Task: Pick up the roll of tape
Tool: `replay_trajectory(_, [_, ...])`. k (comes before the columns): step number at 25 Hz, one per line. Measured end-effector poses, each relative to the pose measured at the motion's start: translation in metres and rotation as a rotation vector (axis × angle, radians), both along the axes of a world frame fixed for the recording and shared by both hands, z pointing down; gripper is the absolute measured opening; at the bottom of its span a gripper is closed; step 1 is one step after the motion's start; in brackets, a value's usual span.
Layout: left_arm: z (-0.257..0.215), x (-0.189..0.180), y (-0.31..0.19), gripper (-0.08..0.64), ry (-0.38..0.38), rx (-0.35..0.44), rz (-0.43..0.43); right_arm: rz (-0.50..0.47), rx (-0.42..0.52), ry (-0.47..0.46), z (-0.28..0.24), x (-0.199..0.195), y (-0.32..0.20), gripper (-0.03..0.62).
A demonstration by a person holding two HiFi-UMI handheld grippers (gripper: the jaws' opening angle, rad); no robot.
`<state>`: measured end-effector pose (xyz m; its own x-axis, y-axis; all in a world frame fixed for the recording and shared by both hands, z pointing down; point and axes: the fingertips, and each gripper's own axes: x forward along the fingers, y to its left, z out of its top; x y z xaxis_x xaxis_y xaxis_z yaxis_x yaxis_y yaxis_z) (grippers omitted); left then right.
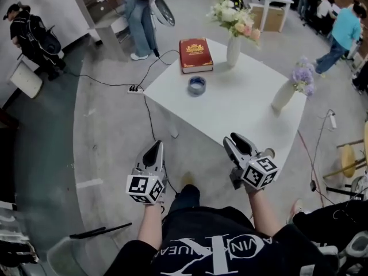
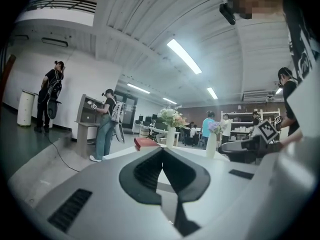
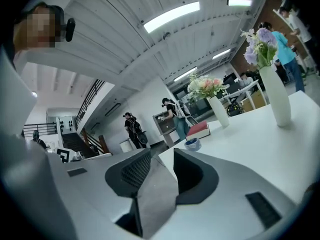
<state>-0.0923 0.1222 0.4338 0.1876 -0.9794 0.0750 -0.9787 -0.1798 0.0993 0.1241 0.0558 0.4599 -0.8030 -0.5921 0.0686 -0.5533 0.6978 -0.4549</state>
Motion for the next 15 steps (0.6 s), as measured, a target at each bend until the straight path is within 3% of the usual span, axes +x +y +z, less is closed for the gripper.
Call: replay_trajectory(15, [0.027, -0.064, -0.129, 0.002, 0.027, -0.071, 0.066, 0.060, -0.100, 0.021, 0.032, -0.056, -0.111, 0.138])
